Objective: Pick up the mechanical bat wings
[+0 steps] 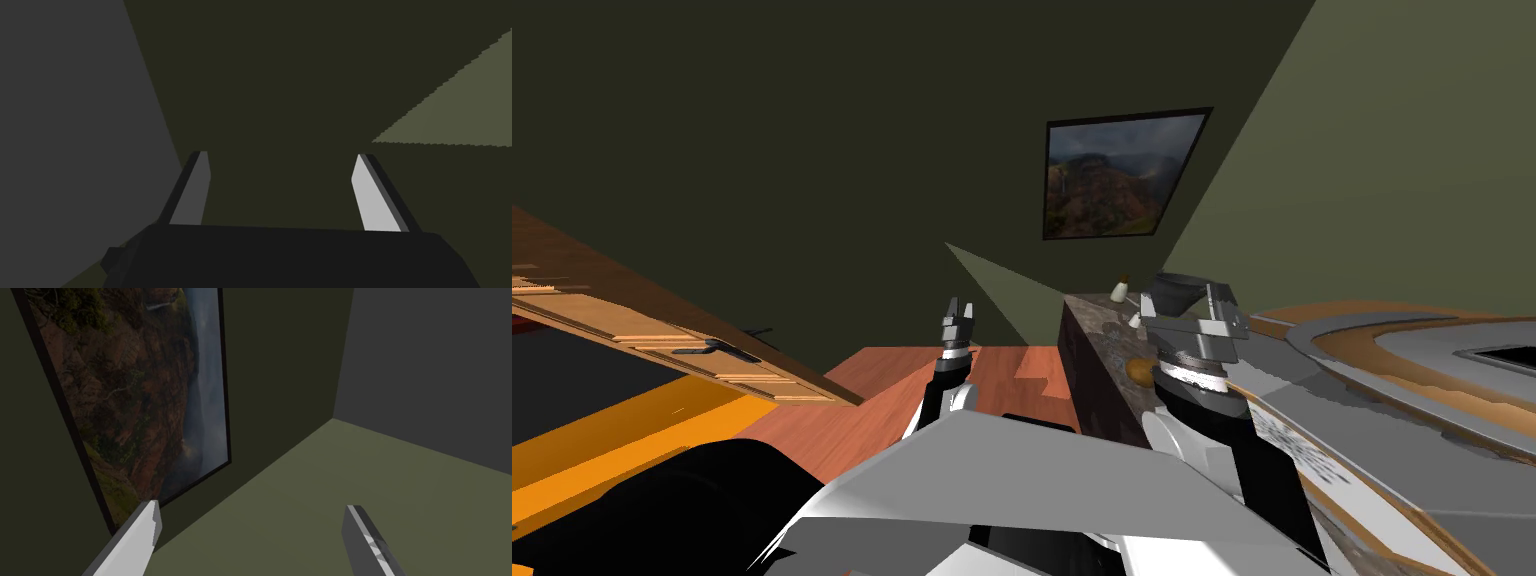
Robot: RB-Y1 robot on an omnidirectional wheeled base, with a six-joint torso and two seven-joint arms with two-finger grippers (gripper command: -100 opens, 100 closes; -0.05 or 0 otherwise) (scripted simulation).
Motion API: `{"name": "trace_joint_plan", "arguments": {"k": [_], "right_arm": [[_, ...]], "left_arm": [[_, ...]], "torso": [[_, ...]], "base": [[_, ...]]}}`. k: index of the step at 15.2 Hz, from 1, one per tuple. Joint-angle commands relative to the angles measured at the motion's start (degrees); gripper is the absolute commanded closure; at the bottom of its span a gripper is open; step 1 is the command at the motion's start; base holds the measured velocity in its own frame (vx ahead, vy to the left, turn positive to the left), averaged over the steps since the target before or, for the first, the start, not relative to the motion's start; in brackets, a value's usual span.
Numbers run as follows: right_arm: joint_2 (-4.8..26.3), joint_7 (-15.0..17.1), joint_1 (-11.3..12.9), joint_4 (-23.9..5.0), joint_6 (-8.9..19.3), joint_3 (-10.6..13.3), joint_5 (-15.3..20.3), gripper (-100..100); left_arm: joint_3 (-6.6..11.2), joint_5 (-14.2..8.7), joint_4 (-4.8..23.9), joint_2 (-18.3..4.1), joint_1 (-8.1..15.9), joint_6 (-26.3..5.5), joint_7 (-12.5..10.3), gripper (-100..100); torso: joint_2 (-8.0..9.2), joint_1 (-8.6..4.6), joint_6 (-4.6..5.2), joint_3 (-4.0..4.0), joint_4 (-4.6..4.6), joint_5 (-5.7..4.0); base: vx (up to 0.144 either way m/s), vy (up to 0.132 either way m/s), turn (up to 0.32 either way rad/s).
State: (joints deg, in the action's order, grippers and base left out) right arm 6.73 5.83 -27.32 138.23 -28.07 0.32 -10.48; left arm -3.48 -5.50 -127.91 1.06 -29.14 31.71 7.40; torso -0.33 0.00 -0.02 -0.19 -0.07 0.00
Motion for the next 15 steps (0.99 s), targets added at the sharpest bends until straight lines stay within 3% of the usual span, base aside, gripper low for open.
{"name": "trace_joint_plan", "arguments": {"k": [1, 8, 10, 11, 13, 14, 15], "right_arm": [[1.45, 1.08, -0.69, 0.54, 1.99, -1.02, -1.46, -100], [5.54, 5.78, -3.59, 1.41, 10.27, -6.12, -8.23, -100], [5.54, 5.78, -3.59, 1.41, 11.51, -6.12, -8.23, -100], [6.23, 7.15, -4.47, 1.43, 13.30, -7.65, -10.12, -100], [6.23, 7.15, -4.47, 1.43, 14.52, -7.65, -10.12, -100], [6.77, 8.59, -5.40, 1.35, 16.44, -9.28, -12.04, -100], [6.77, 8.59, -5.40, 1.35, 17.39, -9.28, -12.04, -100]], "left_arm": [[0.00, 0.00, 0.00, 0.00, 0.00, 0.00, 0.00, 0], [0.00, 0.00, 0.00, 0.00, 0.00, 0.00, 0.00, 0], [0.00, 0.00, 0.00, 0.00, 0.00, 0.00, 0.00, 0], [0.00, 0.00, 0.00, 0.00, 0.00, 0.00, 0.00, 0], [0.00, 0.00, 0.00, 0.00, 0.00, 0.00, 0.00, 0], [0.00, 0.00, 0.00, 0.00, 0.00, 0.00, 0.00, 0], [0.00, 0.00, 0.00, 0.00, 0.00, 0.00, 0.00, 0]], "torso": [[0.00, 0.00, 0.00, 0.00, 0.00, 0.00], [-0.02, 0.09, 0.01, -0.02, -0.01, 0.02], [-0.06, 0.09, 0.01, -0.04, -0.02, 0.02], [0.00, 0.08, 0.01, -0.01, -0.01, 0.02], [0.01, 0.11, 0.01, 0.00, 0.00, 0.02], [0.05, 0.09, 0.02, 0.02, 0.00, 0.02], [0.05, 0.10, 0.02, 0.02, 0.01, 0.02]], "base": [[0.083, 0.008, 0.087], [0.083, 0.025, 0.071], [0.076, 0.018, 0.045], [0.068, 0.025, 0.053], [0.063, 0.019, 0.039], [0.064, 0.022, 0.048], [0.080, 0.027, 0.054]]}}
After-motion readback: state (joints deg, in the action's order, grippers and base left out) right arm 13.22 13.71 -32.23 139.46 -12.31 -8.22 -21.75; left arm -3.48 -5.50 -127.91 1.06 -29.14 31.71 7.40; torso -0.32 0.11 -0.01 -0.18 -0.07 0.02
